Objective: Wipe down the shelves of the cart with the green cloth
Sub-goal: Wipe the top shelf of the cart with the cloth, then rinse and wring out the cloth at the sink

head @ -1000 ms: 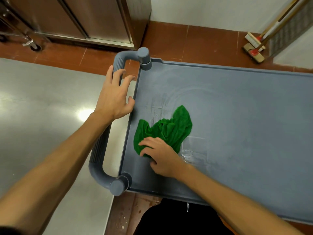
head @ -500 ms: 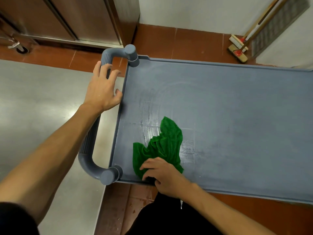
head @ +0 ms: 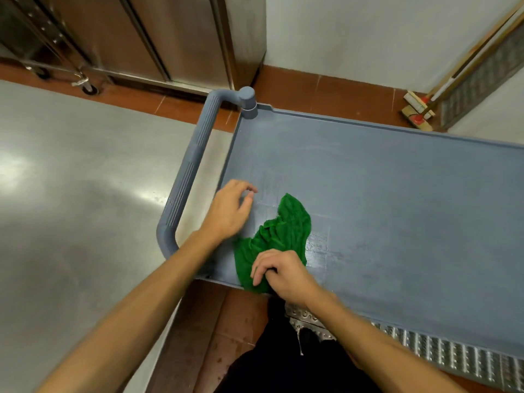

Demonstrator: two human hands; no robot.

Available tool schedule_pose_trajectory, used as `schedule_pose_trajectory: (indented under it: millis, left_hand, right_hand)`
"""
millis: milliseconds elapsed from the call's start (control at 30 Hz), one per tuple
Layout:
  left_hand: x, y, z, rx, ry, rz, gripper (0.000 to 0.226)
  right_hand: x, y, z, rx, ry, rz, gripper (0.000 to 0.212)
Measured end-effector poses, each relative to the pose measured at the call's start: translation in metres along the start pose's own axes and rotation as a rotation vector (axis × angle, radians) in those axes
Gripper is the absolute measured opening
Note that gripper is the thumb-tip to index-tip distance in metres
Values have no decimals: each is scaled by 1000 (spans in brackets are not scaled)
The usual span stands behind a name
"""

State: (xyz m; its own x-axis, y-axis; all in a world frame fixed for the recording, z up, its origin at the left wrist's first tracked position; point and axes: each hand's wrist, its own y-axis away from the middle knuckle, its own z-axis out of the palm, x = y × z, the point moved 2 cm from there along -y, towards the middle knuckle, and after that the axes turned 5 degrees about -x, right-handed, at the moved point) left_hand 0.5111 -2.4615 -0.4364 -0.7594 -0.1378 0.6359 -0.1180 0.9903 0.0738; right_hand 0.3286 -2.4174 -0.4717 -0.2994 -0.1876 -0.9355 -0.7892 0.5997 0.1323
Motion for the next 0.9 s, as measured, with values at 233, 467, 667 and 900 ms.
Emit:
schedule_pose_trajectory:
  millis: [233, 467, 667, 900]
  left_hand:
    - [18, 71, 29, -116, 483, -347, 28]
    - [58, 125, 36, 16, 776, -498, 25]
    - [95, 148, 32, 127, 819, -483, 30]
    - [126, 208, 45, 254, 531, -368, 89]
  right_hand:
    - [-19, 9, -34, 99, -125, 37, 57]
    - [-78, 21, -67, 95, -163, -117, 47]
    - [-133, 36, -87, 65, -188, -307, 54]
    - [-202, 72, -88, -81, -207, -506, 55]
